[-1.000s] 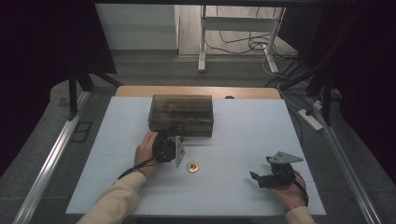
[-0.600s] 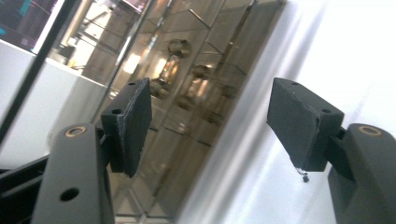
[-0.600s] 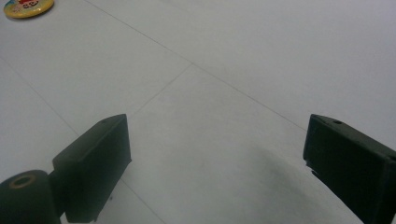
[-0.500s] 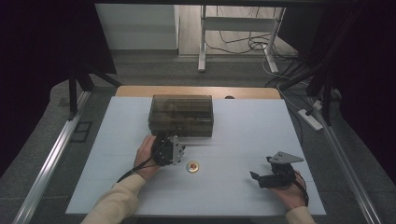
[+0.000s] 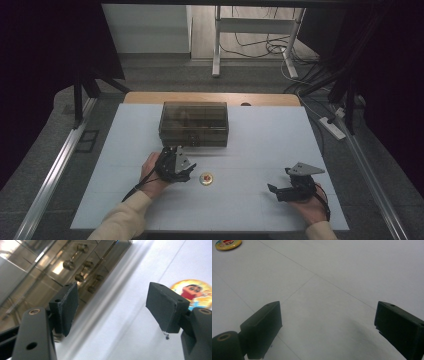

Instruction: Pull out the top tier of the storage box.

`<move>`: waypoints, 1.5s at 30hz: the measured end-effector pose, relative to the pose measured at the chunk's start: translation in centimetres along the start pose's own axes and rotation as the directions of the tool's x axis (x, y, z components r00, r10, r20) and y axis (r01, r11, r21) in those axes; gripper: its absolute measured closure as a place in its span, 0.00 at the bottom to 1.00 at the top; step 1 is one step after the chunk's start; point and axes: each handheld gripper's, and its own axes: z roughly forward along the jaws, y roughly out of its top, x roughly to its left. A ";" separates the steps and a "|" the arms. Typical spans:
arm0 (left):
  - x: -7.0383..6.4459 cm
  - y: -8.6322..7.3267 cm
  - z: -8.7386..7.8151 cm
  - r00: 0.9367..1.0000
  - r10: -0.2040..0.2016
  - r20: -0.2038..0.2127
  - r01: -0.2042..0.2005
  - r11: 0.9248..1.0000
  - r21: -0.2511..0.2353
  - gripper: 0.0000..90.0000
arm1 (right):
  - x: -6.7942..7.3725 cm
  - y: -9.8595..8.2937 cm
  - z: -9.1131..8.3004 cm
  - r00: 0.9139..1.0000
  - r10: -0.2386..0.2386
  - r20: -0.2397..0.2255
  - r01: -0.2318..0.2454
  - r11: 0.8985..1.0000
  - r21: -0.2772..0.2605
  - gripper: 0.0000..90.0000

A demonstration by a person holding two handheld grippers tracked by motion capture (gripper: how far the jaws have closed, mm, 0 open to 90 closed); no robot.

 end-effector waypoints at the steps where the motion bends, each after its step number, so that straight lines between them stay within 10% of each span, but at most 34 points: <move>1: 0.1 -0.1 -0.1 1.000 -0.015 0.011 0.015 1.000 -0.001 0.29 | 0.0 0.0 0.0 1.000 -0.001 0.000 0.001 1.000 -0.001 0.08; 10: 1.0 -1.0 -1.5 0.981 -0.170 0.099 0.171 0.985 -0.002 0.27 | 0.0 0.0 0.0 1.000 -0.002 -0.002 0.002 1.000 -0.007 0.08; 18: 1.3 -1.6 -2.0 0.968 -0.222 0.119 0.220 0.975 0.027 0.23 | 0.1 0.1 -0.1 1.000 -0.005 -0.005 0.005 1.000 -0.011 0.08; 22: 1.4 -1.8 -2.3 0.971 -0.211 0.112 0.209 0.977 0.034 0.21 | 0.1 0.1 -0.1 1.000 -0.006 -0.006 0.006 1.000 -0.012 0.08; 37: 2.6 -2.9 -3.0 0.937 -0.318 0.148 0.313 0.948 0.054 0.19 | 0.4 0.4 -0.1 1.000 -0.021 -0.014 0.021 0.999 -0.033 0.08; 45: 3.1 -3.8 -3.4 0.929 -0.342 0.140 0.337 0.940 0.056 0.19 | 0.4 0.6 0.1 1.000 -0.024 -0.018 0.023 0.999 -0.039 0.08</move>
